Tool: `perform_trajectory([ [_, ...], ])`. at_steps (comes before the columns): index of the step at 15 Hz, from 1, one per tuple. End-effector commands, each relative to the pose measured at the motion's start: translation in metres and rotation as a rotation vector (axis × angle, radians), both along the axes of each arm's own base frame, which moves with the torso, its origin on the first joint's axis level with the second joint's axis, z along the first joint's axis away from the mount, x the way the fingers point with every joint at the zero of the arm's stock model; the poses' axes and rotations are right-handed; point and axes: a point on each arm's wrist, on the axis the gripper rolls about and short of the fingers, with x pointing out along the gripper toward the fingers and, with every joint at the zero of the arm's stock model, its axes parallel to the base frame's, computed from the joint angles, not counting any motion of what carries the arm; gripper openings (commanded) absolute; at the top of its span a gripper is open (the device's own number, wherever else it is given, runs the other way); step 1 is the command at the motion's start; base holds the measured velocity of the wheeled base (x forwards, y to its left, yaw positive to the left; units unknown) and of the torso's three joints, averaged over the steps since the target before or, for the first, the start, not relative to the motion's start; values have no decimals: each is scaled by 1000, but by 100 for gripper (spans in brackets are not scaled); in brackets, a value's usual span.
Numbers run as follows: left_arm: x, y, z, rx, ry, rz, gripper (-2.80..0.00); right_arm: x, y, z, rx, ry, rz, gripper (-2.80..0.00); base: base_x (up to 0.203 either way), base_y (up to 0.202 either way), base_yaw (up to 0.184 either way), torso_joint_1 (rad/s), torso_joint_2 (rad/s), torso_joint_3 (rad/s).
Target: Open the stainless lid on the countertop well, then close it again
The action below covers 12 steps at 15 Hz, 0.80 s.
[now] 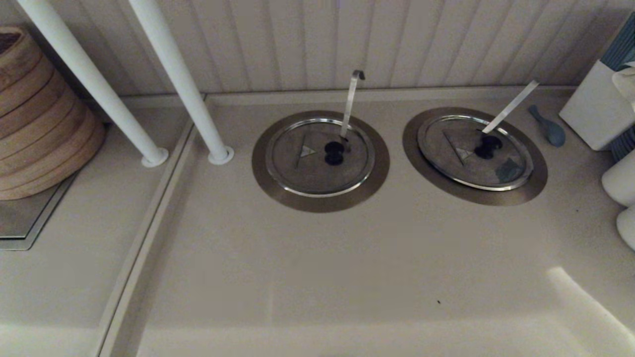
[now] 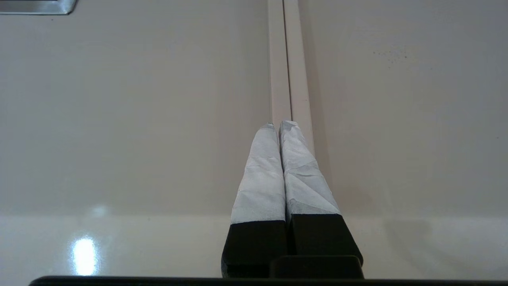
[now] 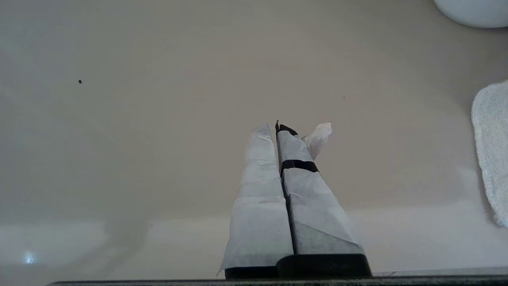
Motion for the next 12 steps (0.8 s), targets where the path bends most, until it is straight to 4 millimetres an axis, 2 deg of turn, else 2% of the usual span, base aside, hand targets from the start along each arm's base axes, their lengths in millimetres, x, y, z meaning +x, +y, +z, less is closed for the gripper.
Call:
perform_trajectory([
  [1,0,0,0,-1,1,0,-280,0,0,0,0,3,1,-280,0,0,0,0,0,0],
  [12,0,0,0,-1,1,0,-280,0,0,0,0,2,1,-280,0,0,0,0,0,0],
])
